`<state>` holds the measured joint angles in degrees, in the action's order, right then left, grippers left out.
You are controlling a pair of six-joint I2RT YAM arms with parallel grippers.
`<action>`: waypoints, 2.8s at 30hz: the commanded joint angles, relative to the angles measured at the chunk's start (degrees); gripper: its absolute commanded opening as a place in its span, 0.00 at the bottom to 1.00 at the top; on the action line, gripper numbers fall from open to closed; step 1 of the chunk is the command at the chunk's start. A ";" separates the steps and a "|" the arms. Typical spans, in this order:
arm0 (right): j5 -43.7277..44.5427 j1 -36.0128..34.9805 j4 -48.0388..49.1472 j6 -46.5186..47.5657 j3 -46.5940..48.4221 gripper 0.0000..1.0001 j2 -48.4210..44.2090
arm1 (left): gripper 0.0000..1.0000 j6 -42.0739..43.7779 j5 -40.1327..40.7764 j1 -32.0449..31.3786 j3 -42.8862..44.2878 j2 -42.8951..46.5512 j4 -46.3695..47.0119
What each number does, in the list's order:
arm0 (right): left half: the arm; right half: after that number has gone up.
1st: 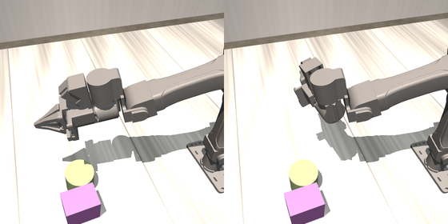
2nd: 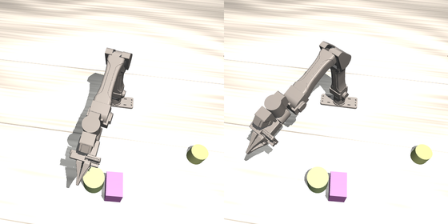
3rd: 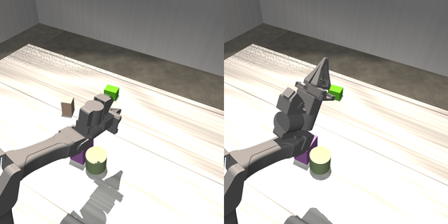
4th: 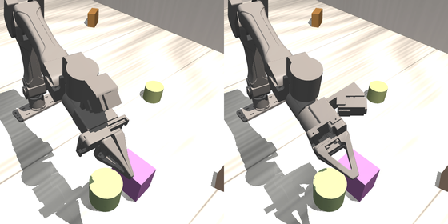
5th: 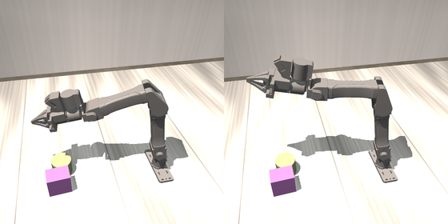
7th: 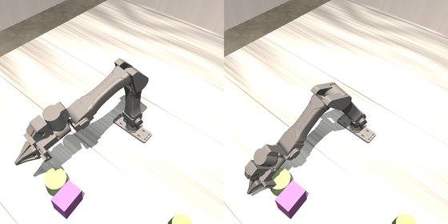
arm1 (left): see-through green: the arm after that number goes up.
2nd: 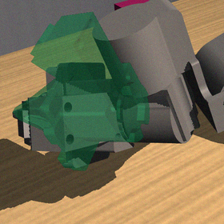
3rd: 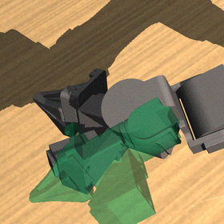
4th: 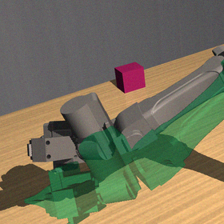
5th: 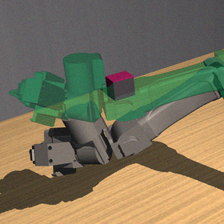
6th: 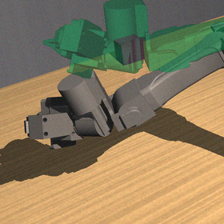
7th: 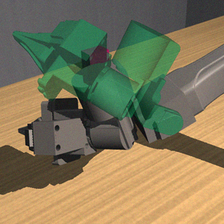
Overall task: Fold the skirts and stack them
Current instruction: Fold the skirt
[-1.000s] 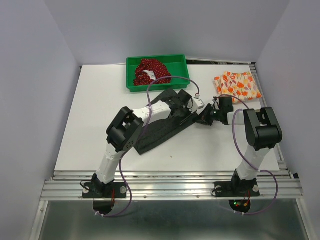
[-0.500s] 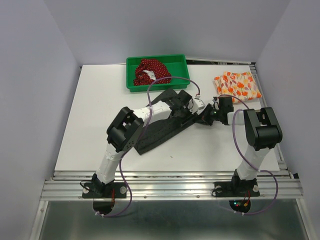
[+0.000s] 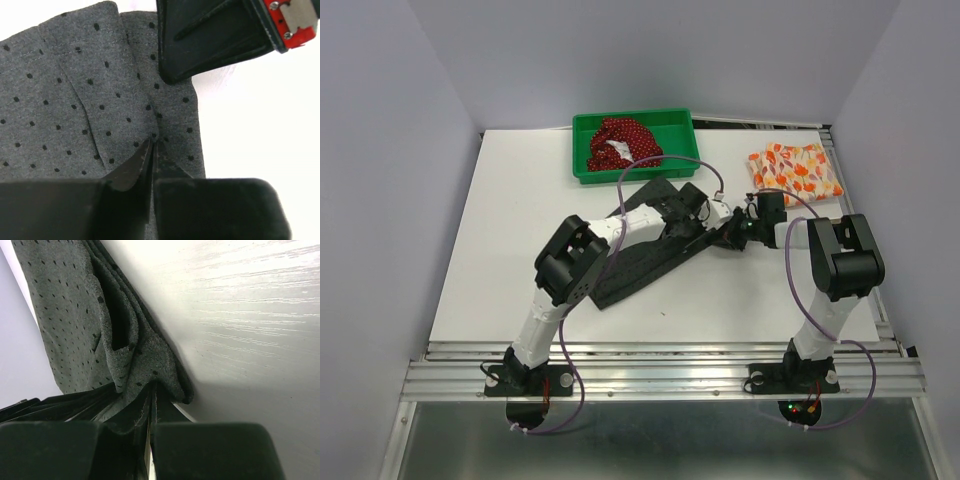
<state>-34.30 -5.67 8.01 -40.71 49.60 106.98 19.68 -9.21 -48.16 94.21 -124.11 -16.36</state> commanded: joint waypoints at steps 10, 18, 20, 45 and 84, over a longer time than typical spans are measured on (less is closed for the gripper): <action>6.36 -0.22 -5.64 3.27 -0.03 0.01 2.00 | 0.00 -1.49 -0.98 -0.35 -0.52 7.21 0.63; 6.97 -0.22 -6.16 3.44 0.14 0.01 2.01 | 0.00 -2.80 -3.88 -1.76 -0.26 10.65 -1.57; 7.15 -0.22 -6.08 3.44 -0.03 0.01 1.83 | 0.00 -2.90 -4.15 -1.85 -0.35 10.65 -1.83; 15.41 0.31 -18.82 11.26 5.94 0.15 -1.34 | 0.47 -1.31 -9.15 -0.36 -3.86 13.25 -4.90; -4.88 -2.84 -39.30 29.55 35.12 0.60 0.24 | 0.44 7.13 -12.66 -1.58 -37.89 33.83 -3.85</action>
<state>-23.18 -5.43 -29.69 -9.54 84.38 105.89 30.96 -16.82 -49.19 52.84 -91.61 -18.46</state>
